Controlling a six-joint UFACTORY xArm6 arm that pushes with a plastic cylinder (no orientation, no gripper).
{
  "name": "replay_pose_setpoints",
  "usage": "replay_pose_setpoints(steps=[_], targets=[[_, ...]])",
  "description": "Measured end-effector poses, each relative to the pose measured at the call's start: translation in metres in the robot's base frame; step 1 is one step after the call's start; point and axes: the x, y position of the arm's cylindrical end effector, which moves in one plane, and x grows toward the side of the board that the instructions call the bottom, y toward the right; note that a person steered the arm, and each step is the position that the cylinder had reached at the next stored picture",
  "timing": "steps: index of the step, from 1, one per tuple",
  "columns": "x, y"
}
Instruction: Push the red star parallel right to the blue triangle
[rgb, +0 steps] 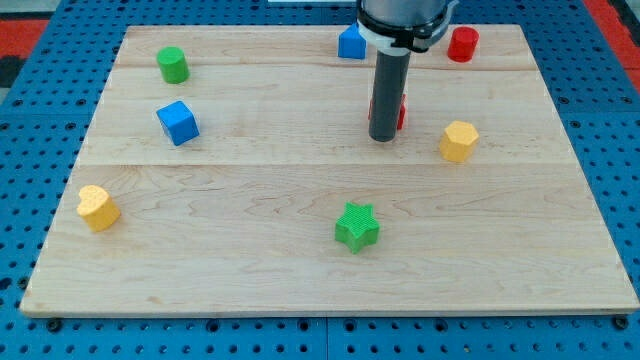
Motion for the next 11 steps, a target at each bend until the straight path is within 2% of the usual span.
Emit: replay_pose_setpoints(steps=[2,4,6,8,10,11], targets=[[-0.04,-0.009],[0.015,-0.01],[0.022,-0.015],[-0.016,0.01],[-0.081,0.01],[-0.098,0.01]])
